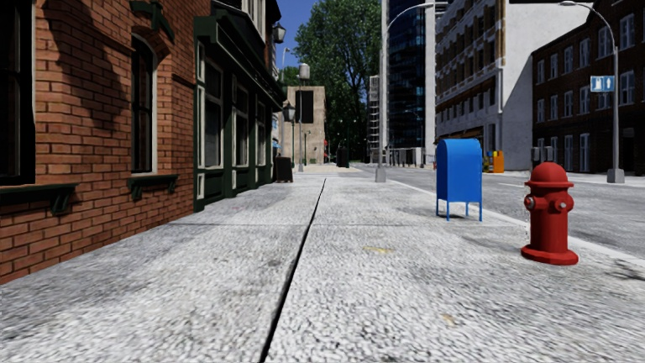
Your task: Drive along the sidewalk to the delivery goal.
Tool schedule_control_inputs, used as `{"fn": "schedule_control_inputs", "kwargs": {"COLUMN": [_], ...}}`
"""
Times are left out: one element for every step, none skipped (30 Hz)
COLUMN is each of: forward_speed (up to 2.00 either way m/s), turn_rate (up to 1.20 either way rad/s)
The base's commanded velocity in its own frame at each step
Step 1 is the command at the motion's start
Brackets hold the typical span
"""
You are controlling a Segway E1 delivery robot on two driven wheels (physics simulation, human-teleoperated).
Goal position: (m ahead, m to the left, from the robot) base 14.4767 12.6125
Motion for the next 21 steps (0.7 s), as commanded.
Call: {"fn": "schedule_control_inputs", "kwargs": {"forward_speed": [2.00, 2.00, 2.00, 2.00, 2.00, 2.00, 2.00, 2.00, 2.00, 2.00, 2.00, 2.00, 2.00, 2.00, 2.00, 2.00, 2.00, 2.00, 2.00, 2.00, 2.00], "turn_rate": [0.00, 0.00, 0.00, 0.00, 0.00, 0.00, 0.00, 0.00, 0.00, 0.00, 0.00, 0.00, 0.00, 0.00, 0.00, 0.00, 0.00, 0.00, 0.00, 0.00, 0.00]}}
